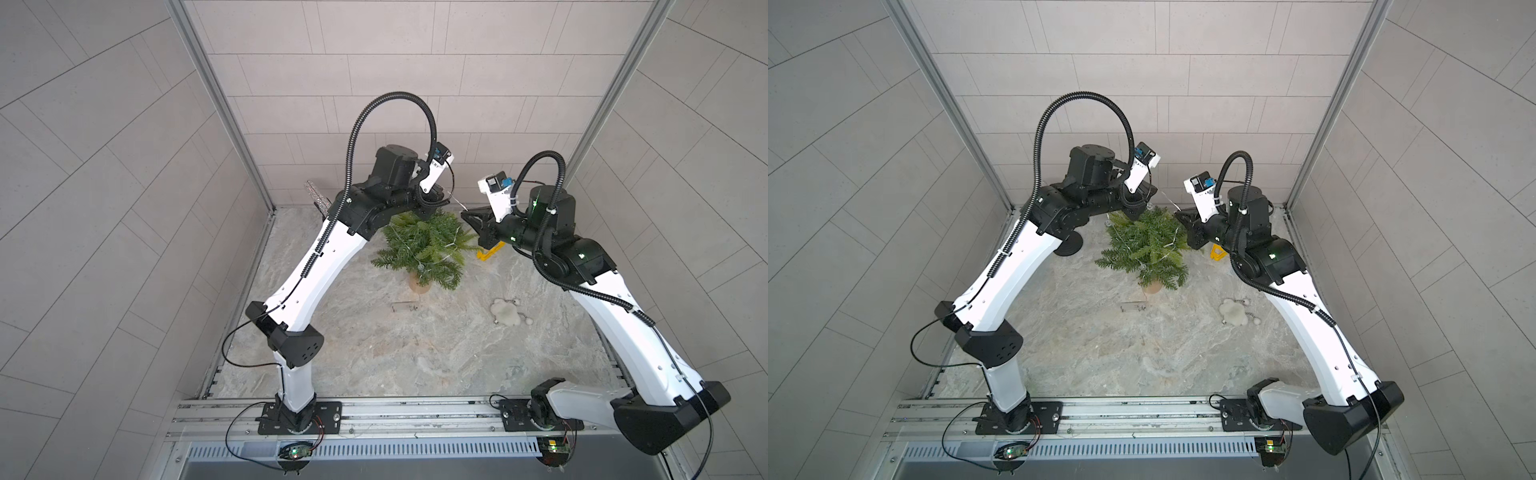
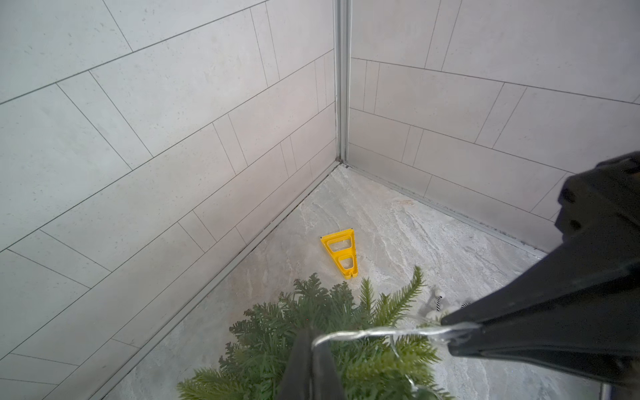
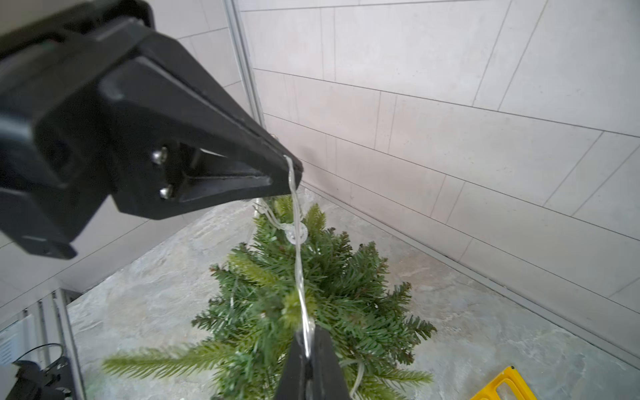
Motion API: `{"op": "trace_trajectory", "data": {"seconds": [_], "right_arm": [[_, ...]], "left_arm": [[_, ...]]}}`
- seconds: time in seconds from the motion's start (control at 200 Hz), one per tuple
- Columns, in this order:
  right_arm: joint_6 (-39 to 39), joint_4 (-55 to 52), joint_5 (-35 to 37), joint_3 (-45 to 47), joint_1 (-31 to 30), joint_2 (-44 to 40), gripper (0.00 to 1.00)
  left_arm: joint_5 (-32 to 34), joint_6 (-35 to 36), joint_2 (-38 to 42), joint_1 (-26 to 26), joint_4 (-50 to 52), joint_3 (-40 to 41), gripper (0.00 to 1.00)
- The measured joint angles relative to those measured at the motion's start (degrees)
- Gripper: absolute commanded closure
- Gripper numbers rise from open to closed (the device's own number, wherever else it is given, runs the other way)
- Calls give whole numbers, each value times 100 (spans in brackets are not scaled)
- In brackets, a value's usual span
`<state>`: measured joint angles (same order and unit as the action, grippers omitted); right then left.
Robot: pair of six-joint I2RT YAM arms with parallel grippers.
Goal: Remove string lights from the small christmas tree
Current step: Remove the light string from the Christmas tree.
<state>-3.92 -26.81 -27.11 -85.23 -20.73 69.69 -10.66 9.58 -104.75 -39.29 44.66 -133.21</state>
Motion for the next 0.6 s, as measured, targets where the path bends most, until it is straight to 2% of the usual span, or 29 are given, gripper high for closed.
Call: {"op": "trace_trajectory", "data": {"seconds": [0.23, 0.325, 0.6], "right_arm": [[-81, -87, -66, 35, -138, -326, 100], [-96, -151, 133, 173, -149, -470, 100], [-426, -310, 654, 699, -151, -1049, 100]], "left_arm": [[20, 35, 560, -236, -24, 367, 100], [42, 33, 809, -393, -87, 695, 97], [264, -15, 1228, -994, -229, 1471, 99]]}}
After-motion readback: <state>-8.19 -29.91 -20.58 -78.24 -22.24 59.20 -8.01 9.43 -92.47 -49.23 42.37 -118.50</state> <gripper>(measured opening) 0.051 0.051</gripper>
